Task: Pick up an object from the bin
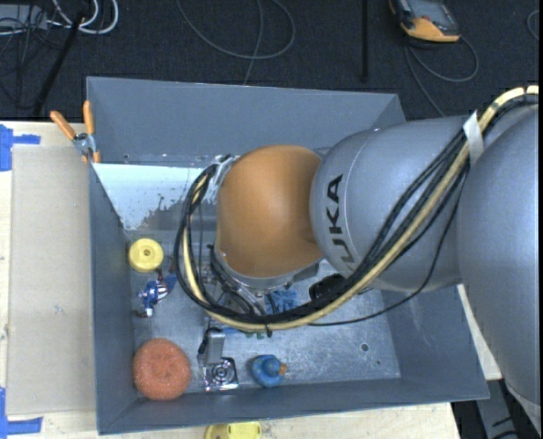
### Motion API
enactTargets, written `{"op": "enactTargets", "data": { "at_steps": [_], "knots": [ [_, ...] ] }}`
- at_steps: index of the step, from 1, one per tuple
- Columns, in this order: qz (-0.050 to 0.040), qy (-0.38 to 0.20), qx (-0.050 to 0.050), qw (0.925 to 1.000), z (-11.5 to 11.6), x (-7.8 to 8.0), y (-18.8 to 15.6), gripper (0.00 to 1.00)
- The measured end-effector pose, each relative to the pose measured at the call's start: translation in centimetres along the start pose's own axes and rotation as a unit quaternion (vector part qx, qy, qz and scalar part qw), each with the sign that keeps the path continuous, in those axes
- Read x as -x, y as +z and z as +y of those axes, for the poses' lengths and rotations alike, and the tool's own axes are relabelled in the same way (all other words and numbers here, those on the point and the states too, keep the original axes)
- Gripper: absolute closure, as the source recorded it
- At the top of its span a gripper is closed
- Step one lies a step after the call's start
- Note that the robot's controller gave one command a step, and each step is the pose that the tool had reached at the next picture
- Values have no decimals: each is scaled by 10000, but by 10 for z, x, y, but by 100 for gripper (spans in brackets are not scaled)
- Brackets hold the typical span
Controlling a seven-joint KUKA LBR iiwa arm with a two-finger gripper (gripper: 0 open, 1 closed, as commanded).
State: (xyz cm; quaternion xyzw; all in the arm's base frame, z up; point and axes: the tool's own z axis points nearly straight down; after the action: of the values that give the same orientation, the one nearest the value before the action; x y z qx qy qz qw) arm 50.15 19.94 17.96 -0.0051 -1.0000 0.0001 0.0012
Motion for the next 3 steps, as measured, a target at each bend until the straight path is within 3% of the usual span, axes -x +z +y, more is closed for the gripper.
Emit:
{"op": "enactTargets", "data": {
  "at_steps": [1,2,3],
  "knots": [
    [0,3,0,10000,0,0,0,0],
    [-22,-341,8,9994,-48,12,40,0],
    [22,-317,-25,9995,-76,1,60,0]
  ]
}}
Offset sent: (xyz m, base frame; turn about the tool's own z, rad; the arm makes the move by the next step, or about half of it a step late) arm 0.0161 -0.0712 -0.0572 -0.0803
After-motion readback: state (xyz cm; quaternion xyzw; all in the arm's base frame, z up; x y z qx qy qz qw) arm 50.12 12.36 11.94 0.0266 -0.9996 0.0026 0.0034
